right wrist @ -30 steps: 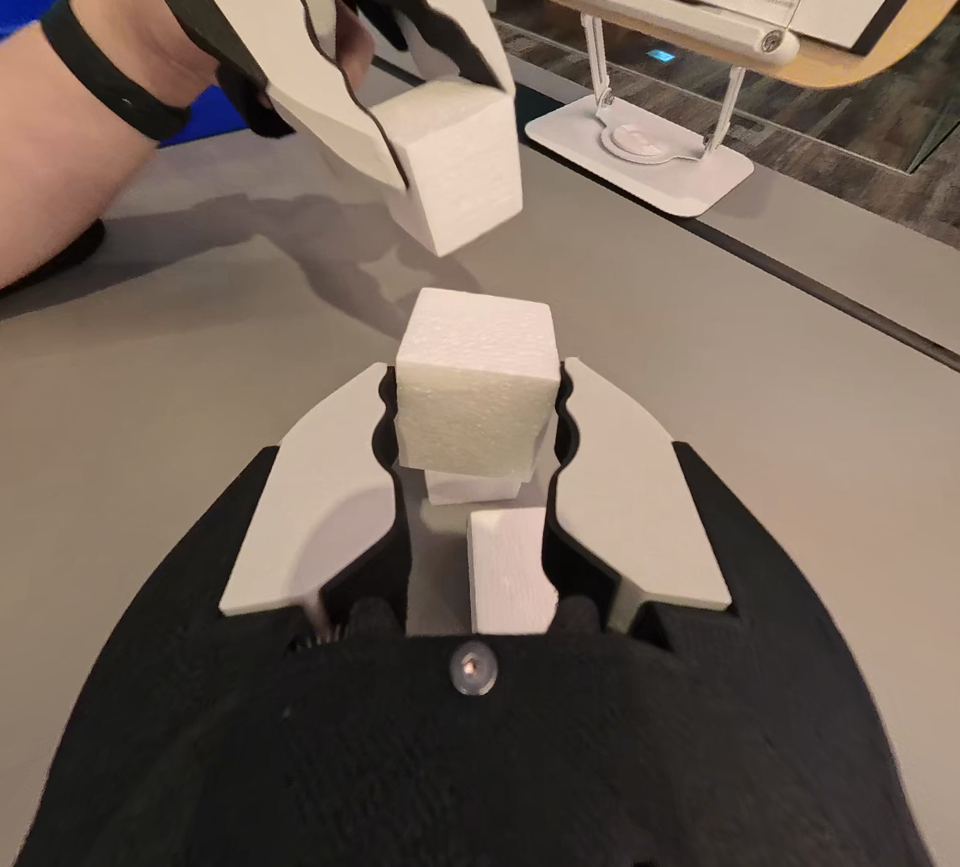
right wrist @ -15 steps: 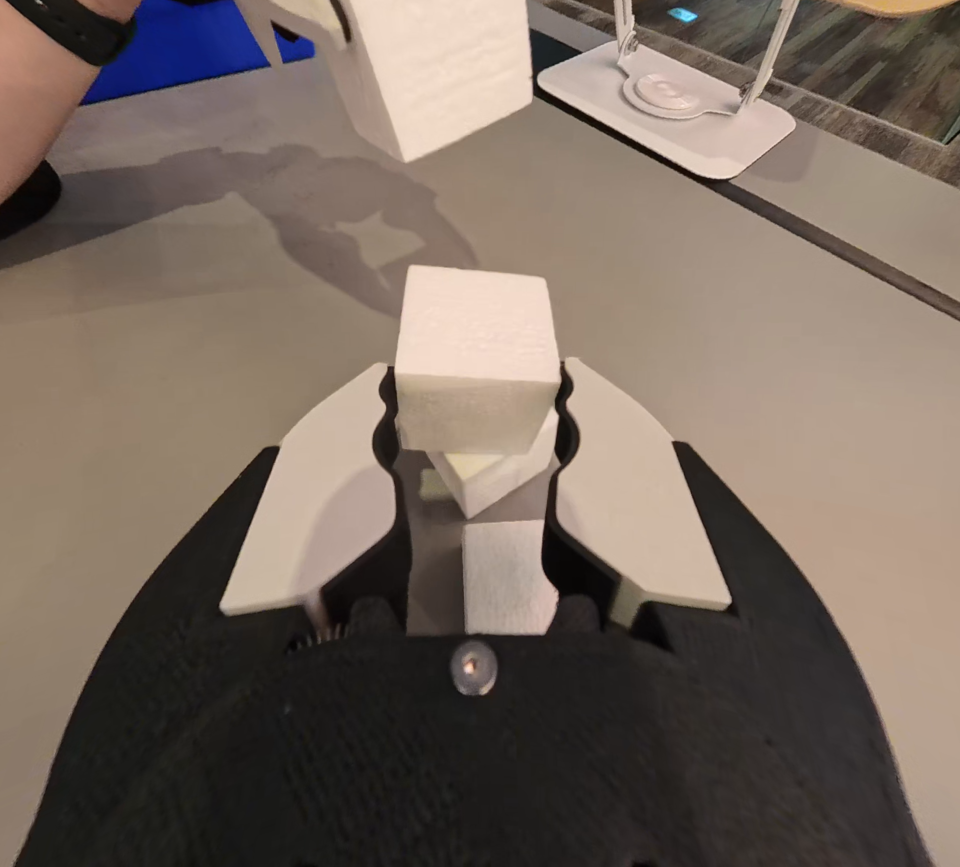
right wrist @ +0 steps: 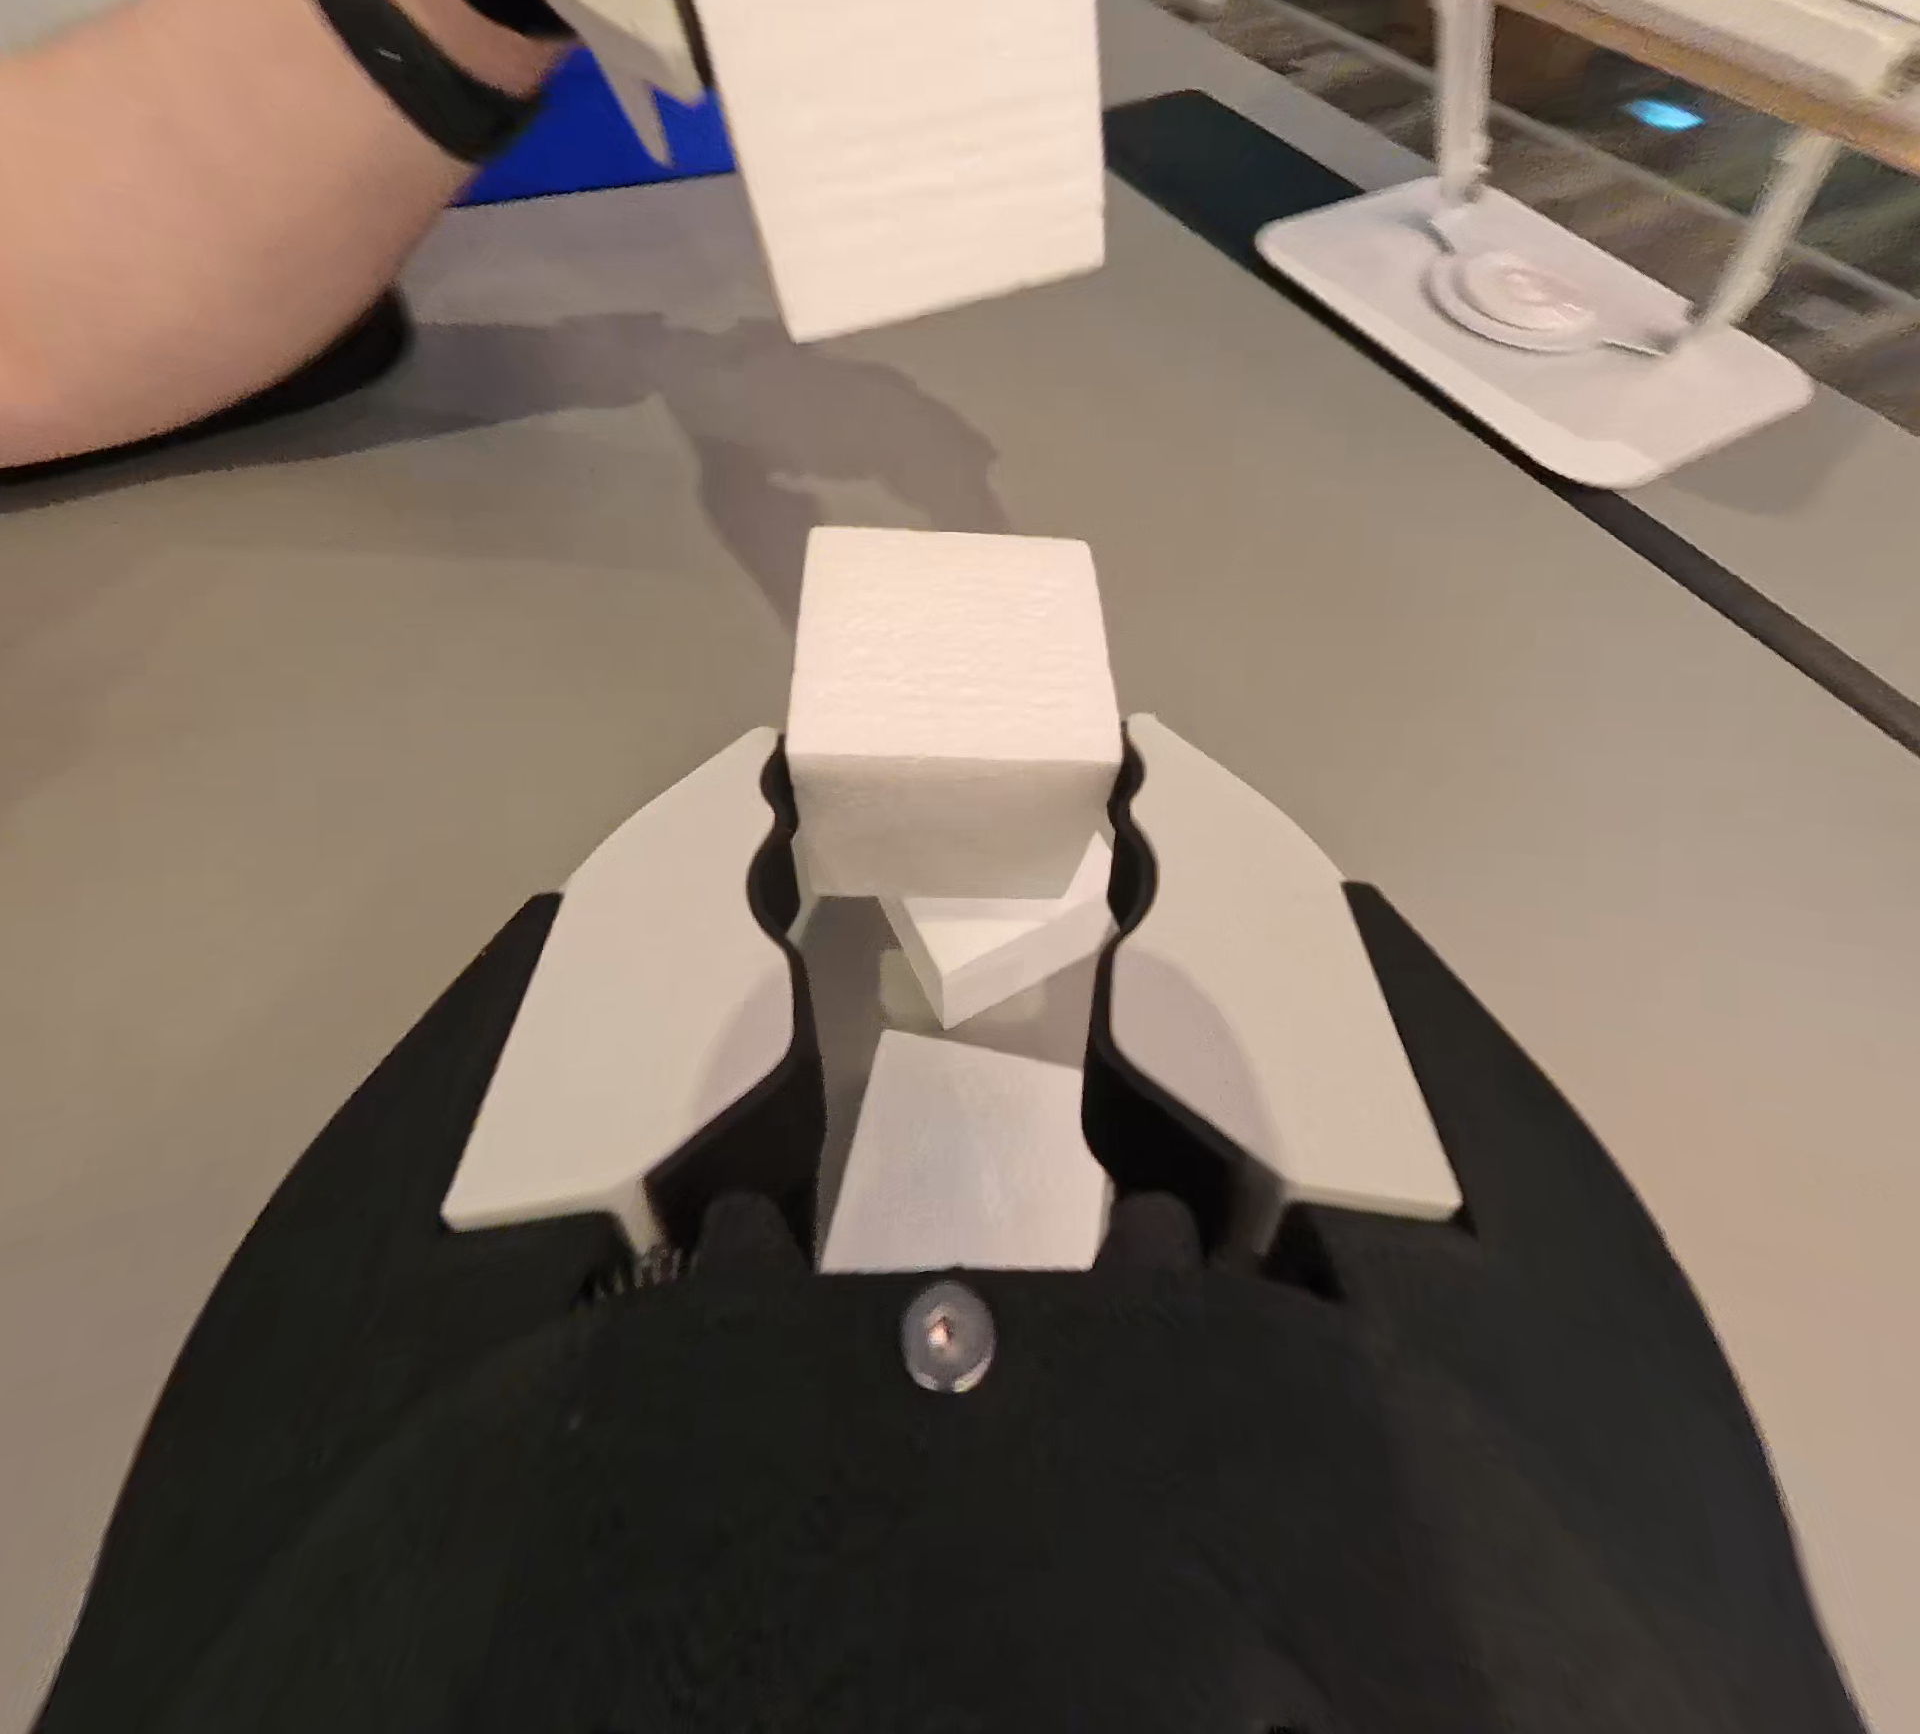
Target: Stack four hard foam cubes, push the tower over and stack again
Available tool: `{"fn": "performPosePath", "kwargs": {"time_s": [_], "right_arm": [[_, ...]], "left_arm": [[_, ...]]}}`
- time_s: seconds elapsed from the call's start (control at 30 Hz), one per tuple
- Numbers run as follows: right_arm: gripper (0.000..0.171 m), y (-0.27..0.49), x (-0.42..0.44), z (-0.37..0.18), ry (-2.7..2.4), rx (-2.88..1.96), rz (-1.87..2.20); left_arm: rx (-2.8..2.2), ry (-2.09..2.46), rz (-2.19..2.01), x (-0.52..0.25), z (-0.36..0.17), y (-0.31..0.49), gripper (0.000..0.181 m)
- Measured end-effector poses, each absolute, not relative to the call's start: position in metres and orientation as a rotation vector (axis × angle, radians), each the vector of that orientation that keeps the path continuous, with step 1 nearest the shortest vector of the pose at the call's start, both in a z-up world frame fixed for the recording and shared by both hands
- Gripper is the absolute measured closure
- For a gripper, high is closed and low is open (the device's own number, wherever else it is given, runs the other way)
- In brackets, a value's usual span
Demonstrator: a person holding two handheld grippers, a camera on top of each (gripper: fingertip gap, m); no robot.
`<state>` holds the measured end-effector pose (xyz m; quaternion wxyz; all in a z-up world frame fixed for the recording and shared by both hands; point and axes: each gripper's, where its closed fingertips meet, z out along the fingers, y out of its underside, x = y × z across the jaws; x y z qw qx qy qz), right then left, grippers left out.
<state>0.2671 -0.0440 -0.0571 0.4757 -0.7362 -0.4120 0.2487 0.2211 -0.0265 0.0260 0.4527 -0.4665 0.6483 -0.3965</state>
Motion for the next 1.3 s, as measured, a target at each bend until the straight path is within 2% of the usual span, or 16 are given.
{"fn": "performPosePath", "kwargs": {"time_s": [0.2,0.43,1.0,1.3], "right_arm": [[0.112,-0.045,0.266,-0.045,-1.367,-1.628,0.833],[0.113,-0.035,0.266,-0.053,-1.399,-1.484,0.955],[0.112,-0.038,0.263,-0.084,-1.478,-1.563,0.855],[0.112,-0.035,0.267,-0.076,-1.435,-1.545,0.851]], "left_arm": [[-1.155,1.626,-0.953,0.221,0.024,-0.027,0.126],[-1.141,1.619,-0.970,0.219,0.033,-0.030,0.126],[-1.153,1.675,-0.916,0.225,0.023,-0.033,0.126],[-1.147,1.683,-0.918,0.226,0.023,-0.036,0.126]]}}
